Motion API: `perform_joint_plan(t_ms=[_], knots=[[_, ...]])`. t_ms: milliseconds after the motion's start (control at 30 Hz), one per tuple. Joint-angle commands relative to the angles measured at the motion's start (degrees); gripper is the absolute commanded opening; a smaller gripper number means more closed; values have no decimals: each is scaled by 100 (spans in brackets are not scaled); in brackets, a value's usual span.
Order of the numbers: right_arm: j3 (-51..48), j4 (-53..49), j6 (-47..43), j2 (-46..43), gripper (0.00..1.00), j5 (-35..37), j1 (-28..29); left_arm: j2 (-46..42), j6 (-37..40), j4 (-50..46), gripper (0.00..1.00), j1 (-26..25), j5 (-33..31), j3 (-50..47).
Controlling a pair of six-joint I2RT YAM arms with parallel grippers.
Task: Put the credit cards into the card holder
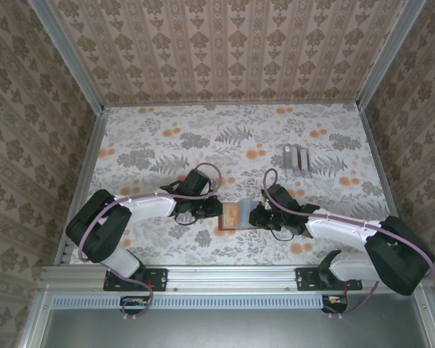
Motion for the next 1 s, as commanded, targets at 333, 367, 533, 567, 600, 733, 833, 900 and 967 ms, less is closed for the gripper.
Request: perform_joint_plan(t_ms=[333, 367, 533, 567, 600, 733, 833, 900, 967], knots=[[15, 765, -87, -94, 29, -444, -27, 169, 37, 70, 16, -60, 64, 78], [-8, 844, -87, -113, 29, -487, -29, 170, 44, 83, 16, -61, 55, 90], [-22, 1006, -94, -88, 33, -571, -26, 176, 50, 28, 16, 1, -20, 118], [-30, 1093, -77, -88, 33, -632, -27, 138, -20, 133, 16, 13, -33, 46], [-40, 1206, -94, -86, 34, -710, -29, 112, -107, 296, 16, 47, -28, -36], [1, 1682, -201, 22, 42, -1051, -27, 51, -241, 525, 16, 231, 39, -160], [111, 1951, -200, 202, 43, -1293, -18, -42, -258, 534, 17, 297, 37, -202], [169, 1951, -235, 309, 43, -1282, -22, -50, -241, 565, 17, 341, 67, -232], [206, 1966, -207, 390, 42, -1243, -18, -67, -262, 564, 17, 389, 151, -271]])
